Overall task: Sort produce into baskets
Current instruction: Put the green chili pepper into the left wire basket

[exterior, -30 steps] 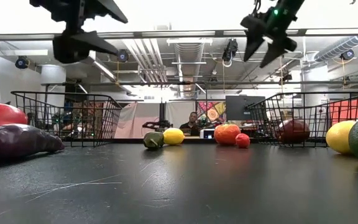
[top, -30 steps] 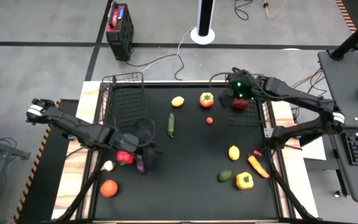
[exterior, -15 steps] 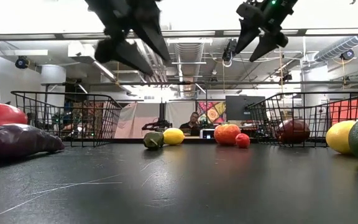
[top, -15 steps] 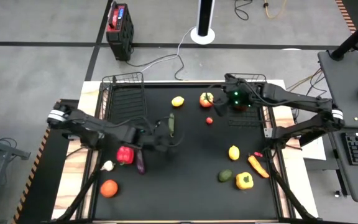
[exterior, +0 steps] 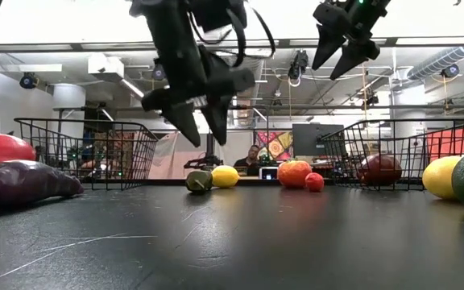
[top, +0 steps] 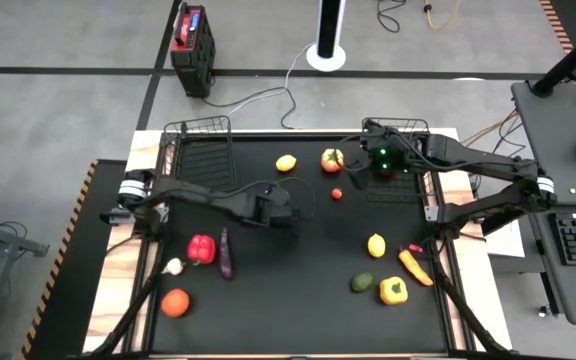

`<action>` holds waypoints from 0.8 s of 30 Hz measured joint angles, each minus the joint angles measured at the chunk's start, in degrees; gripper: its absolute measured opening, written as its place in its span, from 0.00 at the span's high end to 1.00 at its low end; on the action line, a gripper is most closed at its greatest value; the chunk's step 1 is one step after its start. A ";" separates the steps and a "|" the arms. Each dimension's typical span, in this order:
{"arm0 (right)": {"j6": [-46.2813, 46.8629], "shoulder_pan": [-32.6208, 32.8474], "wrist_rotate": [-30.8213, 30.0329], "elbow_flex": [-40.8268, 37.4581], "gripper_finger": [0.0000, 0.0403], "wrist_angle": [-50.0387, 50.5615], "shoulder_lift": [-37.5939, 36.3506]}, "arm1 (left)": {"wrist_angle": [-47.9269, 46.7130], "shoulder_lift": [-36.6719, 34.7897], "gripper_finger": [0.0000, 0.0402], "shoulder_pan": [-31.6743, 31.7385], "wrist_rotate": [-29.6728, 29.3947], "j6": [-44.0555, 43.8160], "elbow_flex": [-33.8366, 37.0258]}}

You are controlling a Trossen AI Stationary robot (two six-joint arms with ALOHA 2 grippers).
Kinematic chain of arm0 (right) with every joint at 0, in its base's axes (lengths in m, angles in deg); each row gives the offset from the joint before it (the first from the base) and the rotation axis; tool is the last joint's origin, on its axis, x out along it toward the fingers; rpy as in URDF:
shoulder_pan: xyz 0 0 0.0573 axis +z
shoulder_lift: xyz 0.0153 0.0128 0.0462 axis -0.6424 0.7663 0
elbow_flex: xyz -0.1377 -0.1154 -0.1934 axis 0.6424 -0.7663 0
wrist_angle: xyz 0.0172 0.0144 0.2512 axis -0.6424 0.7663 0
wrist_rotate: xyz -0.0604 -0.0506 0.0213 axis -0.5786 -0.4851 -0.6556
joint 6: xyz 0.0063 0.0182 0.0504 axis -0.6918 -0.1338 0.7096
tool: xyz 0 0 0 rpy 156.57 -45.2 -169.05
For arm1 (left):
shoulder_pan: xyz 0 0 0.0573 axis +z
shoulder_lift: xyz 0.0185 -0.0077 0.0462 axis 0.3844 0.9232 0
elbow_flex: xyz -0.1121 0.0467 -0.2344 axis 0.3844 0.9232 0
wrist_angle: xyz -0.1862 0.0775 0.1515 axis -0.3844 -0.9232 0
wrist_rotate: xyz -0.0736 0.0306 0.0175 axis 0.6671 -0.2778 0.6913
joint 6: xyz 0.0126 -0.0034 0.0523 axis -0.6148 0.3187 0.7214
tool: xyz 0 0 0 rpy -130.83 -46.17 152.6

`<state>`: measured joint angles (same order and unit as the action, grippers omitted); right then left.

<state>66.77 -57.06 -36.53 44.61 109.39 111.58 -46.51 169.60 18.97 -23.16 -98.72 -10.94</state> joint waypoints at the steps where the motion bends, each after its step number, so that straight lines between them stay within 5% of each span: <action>1: 0.00 0.00 0.00 -0.02 0.12 0.06 0.00 | -0.17 0.57 0.42 0.45 -0.01 -0.01 -0.10; 24: -0.87 0.35 0.00 -0.04 0.12 -0.12 0.11 | -0.76 8.74 0.42 4.21 -2.85 0.07 -0.29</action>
<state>65.89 -56.71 -36.53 44.57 109.27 111.69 -47.27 178.34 23.18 -26.01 -98.64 -11.23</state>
